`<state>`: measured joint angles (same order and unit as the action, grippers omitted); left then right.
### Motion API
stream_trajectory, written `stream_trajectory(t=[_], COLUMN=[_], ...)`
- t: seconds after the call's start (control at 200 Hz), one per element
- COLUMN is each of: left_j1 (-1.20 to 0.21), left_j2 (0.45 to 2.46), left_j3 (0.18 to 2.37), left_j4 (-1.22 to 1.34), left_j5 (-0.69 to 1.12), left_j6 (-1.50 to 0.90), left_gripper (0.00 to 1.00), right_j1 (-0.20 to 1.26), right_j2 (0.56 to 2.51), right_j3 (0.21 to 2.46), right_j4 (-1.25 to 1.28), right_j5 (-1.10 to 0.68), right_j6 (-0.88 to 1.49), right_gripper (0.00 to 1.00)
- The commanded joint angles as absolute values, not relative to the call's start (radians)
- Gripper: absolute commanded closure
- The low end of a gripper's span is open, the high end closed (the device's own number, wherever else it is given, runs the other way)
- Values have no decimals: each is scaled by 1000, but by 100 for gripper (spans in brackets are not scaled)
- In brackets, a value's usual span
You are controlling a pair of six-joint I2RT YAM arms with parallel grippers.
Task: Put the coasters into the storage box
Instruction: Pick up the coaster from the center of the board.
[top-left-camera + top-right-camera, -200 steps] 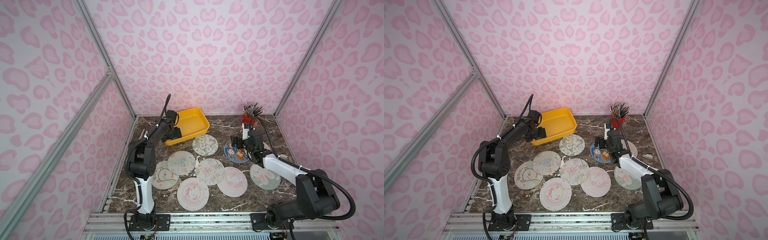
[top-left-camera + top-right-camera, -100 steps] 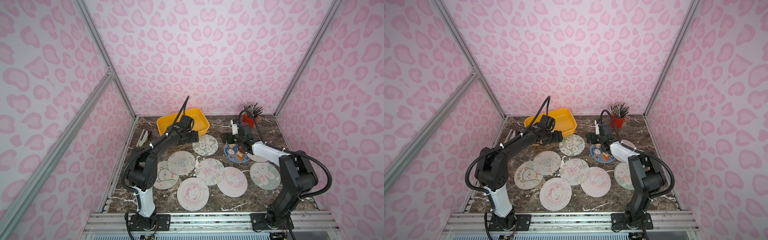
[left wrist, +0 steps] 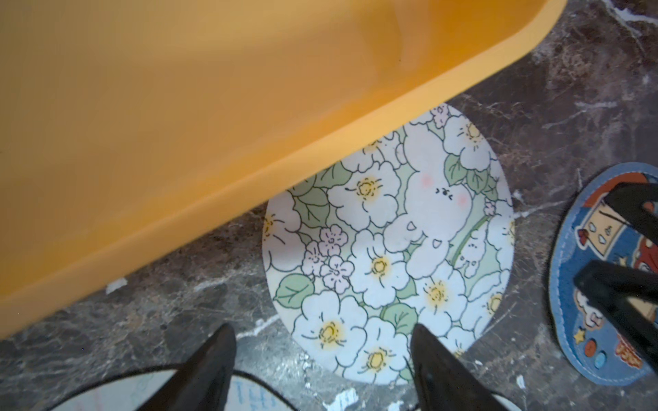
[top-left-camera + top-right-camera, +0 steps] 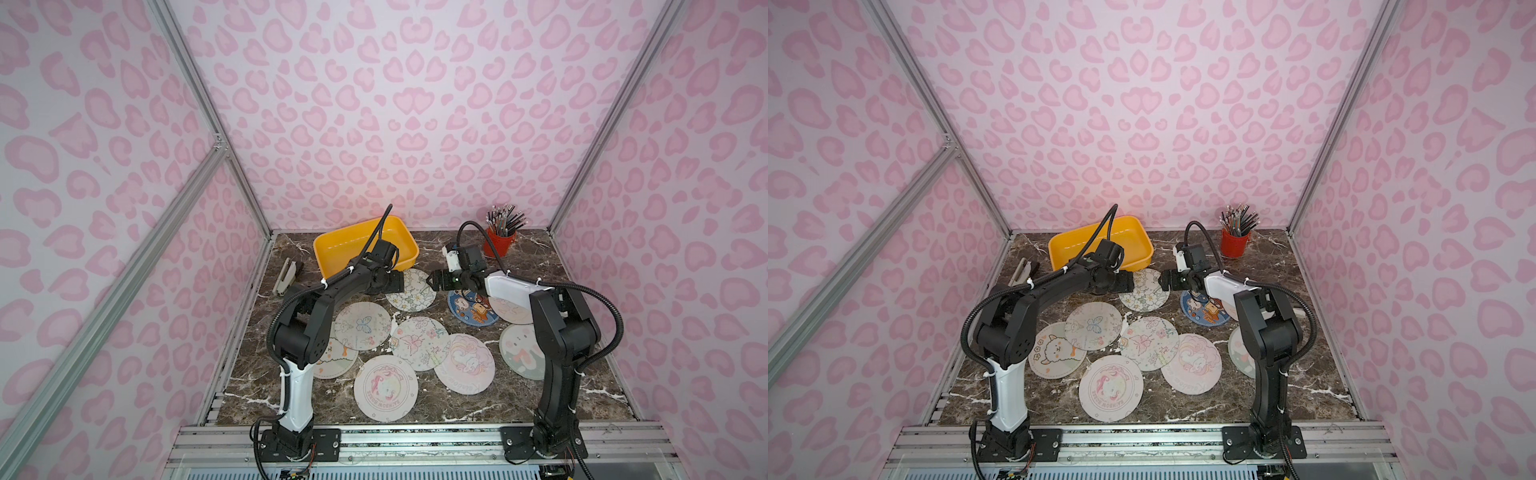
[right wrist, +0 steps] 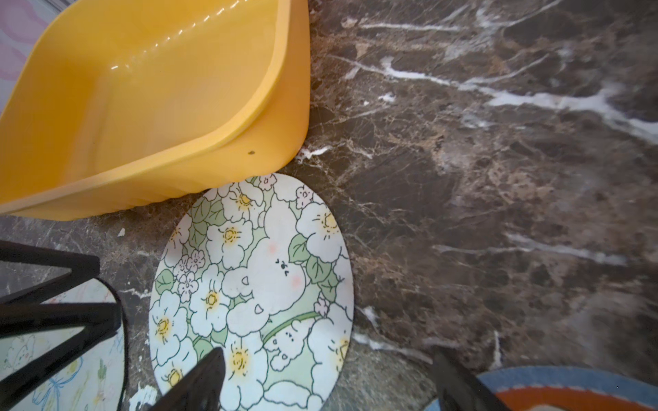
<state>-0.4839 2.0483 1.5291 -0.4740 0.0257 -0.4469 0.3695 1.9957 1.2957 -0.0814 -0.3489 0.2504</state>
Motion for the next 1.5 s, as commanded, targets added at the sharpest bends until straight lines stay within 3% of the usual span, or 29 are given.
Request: stream_trajectory(t=[0.0,1.495], left_j1=[-489,-525], left_j2=[2073,2203], left_j3=[1548,1607], left_j4=[-473,-491], left_j5=[-10,61], left_j6=[-441,-500], left_gripper=[22,34], right_j1=[376,382], right_j2=[2014,2136], right_j3=[1302,1353], right_j4=[-114,-176], right_j5=[-369,-519], right_j6=[256,288], right_gripper=[9,33])
